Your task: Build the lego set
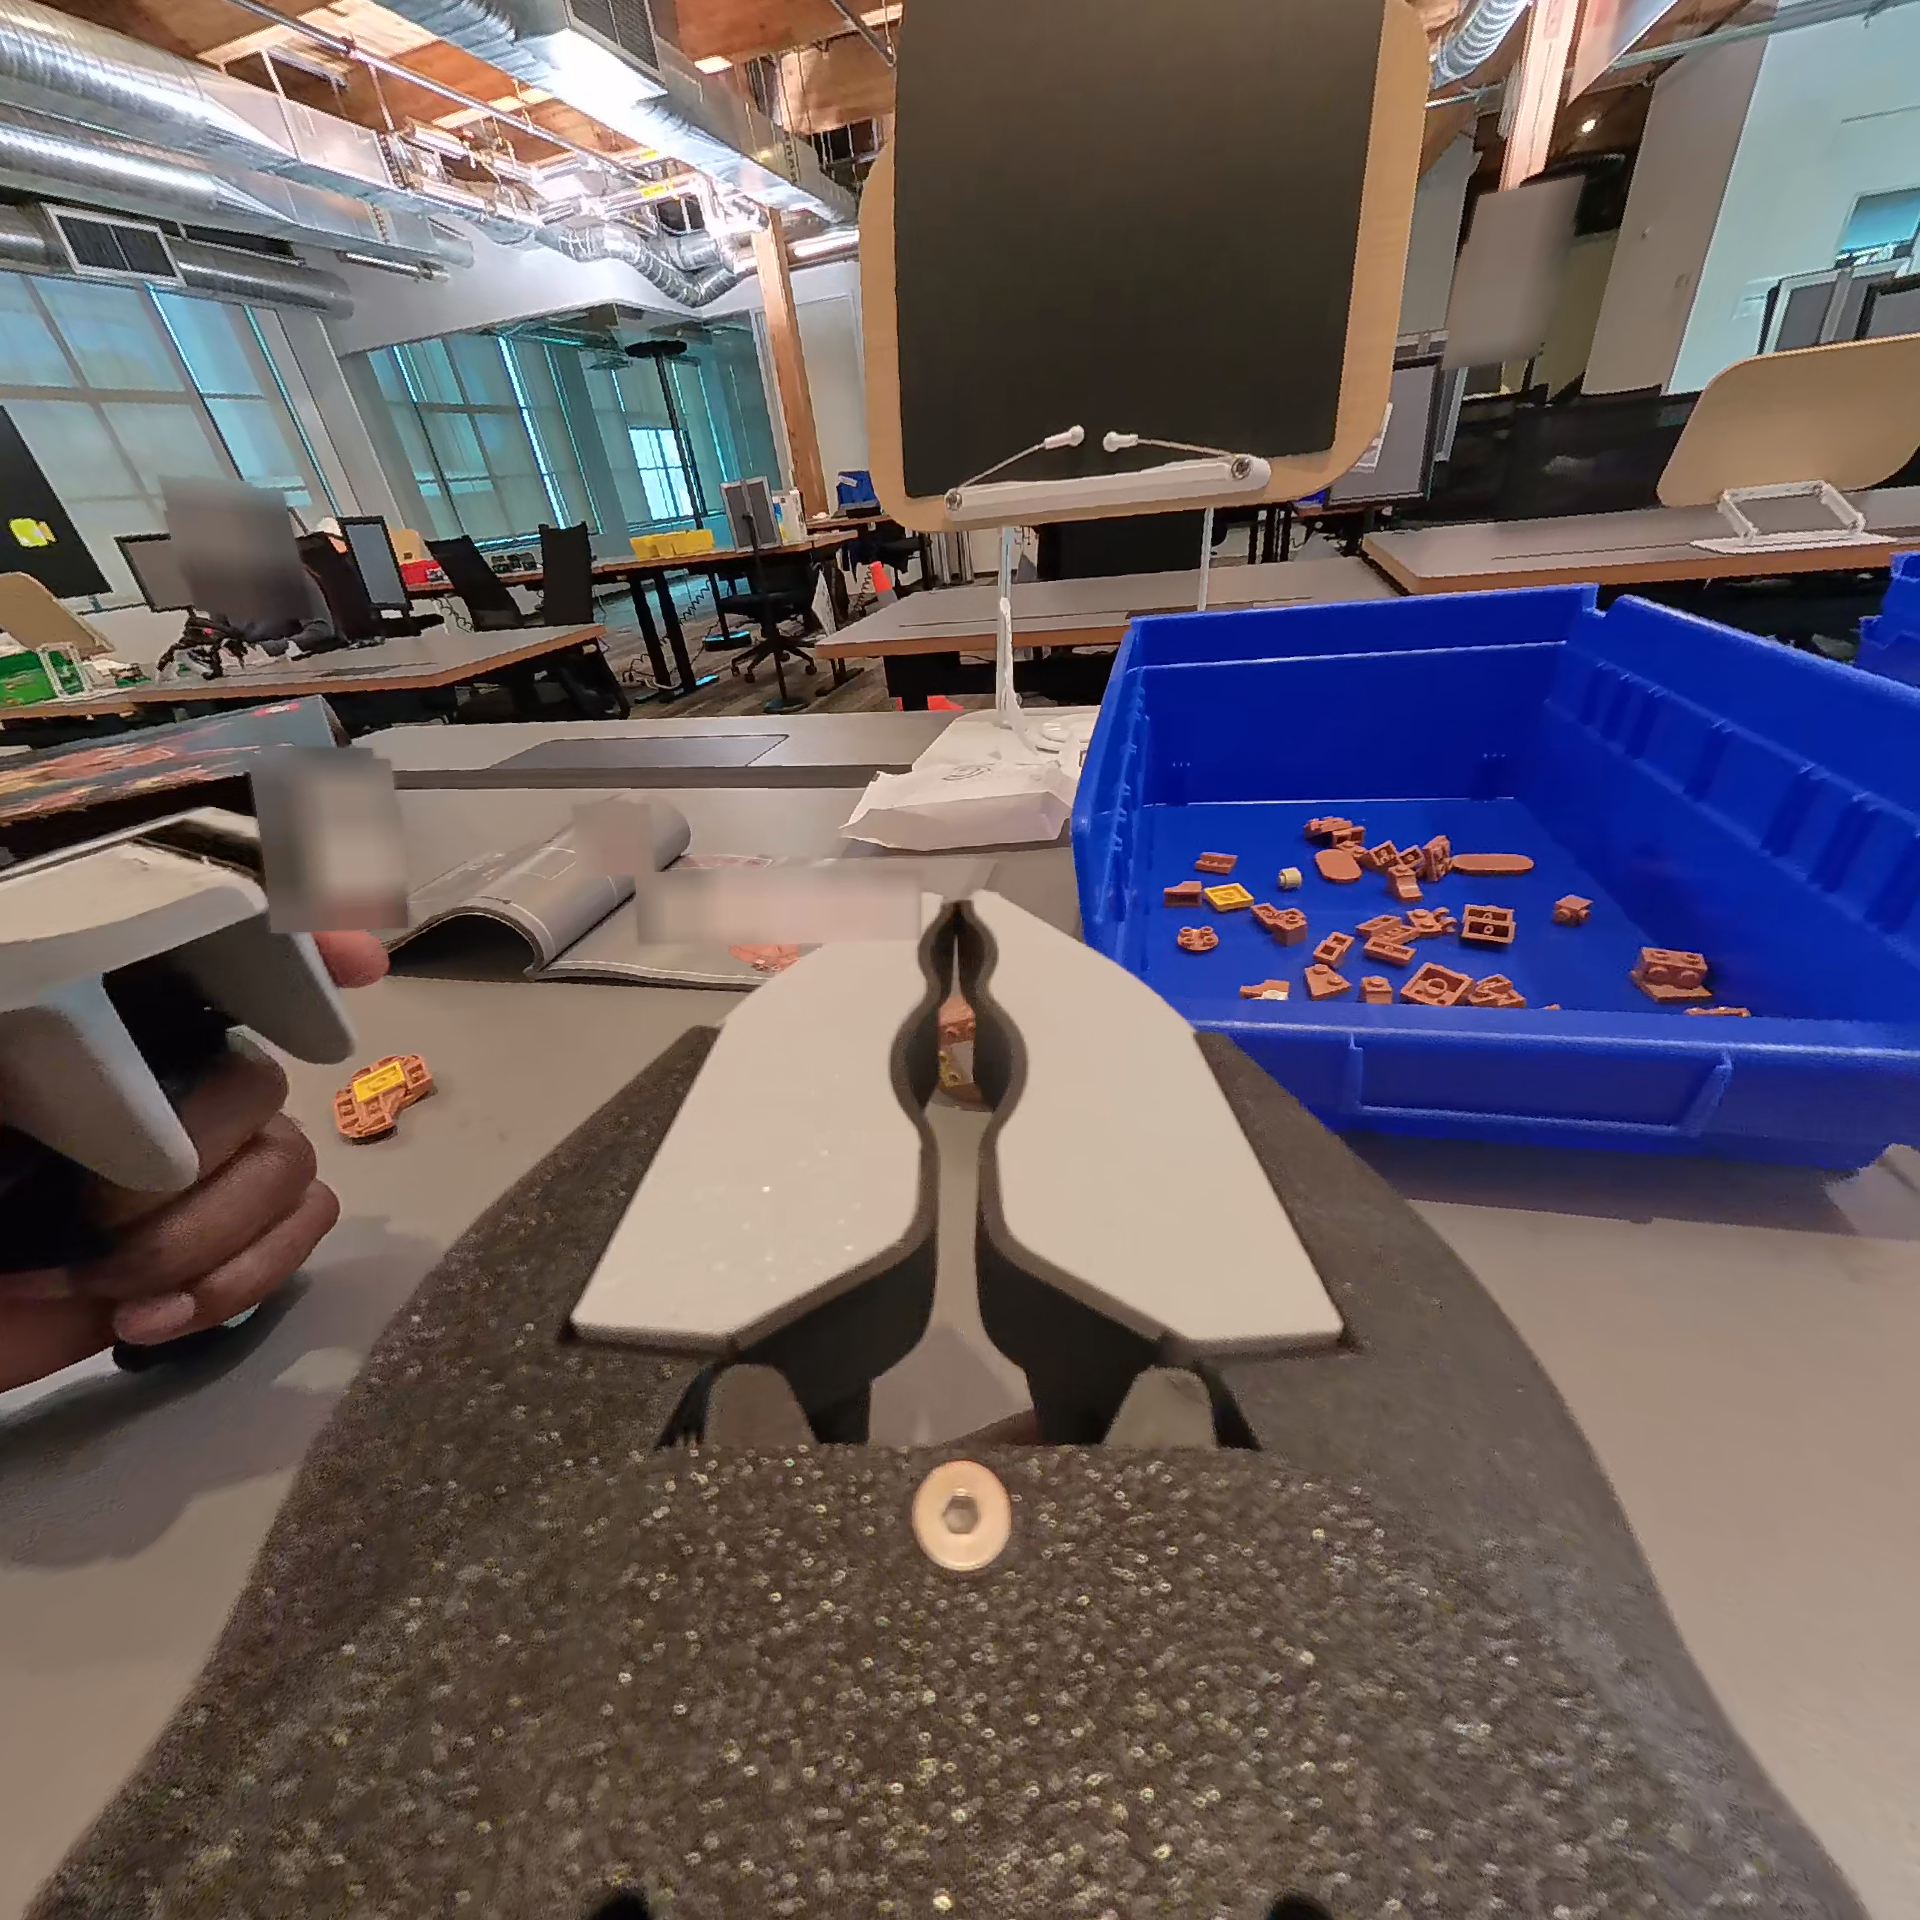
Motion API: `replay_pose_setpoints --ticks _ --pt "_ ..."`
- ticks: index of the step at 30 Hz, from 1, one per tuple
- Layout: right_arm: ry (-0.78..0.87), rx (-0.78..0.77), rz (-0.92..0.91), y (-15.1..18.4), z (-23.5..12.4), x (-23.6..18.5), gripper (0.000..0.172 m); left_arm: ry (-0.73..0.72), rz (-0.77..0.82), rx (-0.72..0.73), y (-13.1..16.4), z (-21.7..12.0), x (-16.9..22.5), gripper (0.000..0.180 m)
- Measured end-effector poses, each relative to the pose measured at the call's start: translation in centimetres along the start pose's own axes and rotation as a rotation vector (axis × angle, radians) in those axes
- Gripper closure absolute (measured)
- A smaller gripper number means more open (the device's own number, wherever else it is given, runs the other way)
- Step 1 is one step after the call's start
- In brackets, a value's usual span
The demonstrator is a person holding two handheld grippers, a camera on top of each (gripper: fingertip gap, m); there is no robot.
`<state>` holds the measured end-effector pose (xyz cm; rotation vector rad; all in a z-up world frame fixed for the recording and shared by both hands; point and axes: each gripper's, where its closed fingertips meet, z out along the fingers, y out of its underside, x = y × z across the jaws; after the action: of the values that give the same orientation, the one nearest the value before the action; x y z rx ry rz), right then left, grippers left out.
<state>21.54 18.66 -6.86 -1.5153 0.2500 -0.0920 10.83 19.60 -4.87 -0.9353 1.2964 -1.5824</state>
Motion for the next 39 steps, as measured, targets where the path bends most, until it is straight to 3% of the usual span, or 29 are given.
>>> replay_pose_setpoints --ticks 4,6,9,12,17,20,23,36,39 --pt "-0.007 -0.008 0.003 0.13 0.06 -0.08 0.172 -0.010 -0.006 0.000 0.05 -0.02 -0.20 0.170" --pt "-0.009 -0.009 0.006 0.13 0.05 -0.09 0.166 0.005 0.001 -0.002 0.05 -0.04 0.02 0.180" --pt "-0.010 -0.009 0.010 0.14 0.06 -0.07 0.162 0.017 0.009 -0.013 0.15 0.03 0.29 0.180" --pt "-0.008 -0.005 0.005 0.08 0.03 -0.07 0.172 0.002 0.008 -0.009 0.18 0.05 0.10 0.175" --pt "-0.014 -0.007 0.009 0.13 0.06 -0.11 0.172 -0.009 -0.001 -0.003 0.07 -0.03 -0.17 0.172" --pt "-0.017 -0.006 0.011 0.10 0.05 -0.12 0.165 0.006 0.007 -0.006 0.06 -0.01 0.12 0.180" --pt "-0.020 0.004 0.010 -0.05 -0.03 -0.17 0.172 0.003 0.010 -0.008 0.08 0.02 0.14 0.177" --pt "-0.029 0.007 0.004 -0.09 -0.03 -0.33 0.172 -0.012 0.002 -0.004 0.04 0.00 -0.16 0.171" --pt "-0.030 0.008 0.004 -0.10 -0.04 -0.35 0.172 0.000 0.007 -0.004 0.01 -0.04 0.02 0.180"
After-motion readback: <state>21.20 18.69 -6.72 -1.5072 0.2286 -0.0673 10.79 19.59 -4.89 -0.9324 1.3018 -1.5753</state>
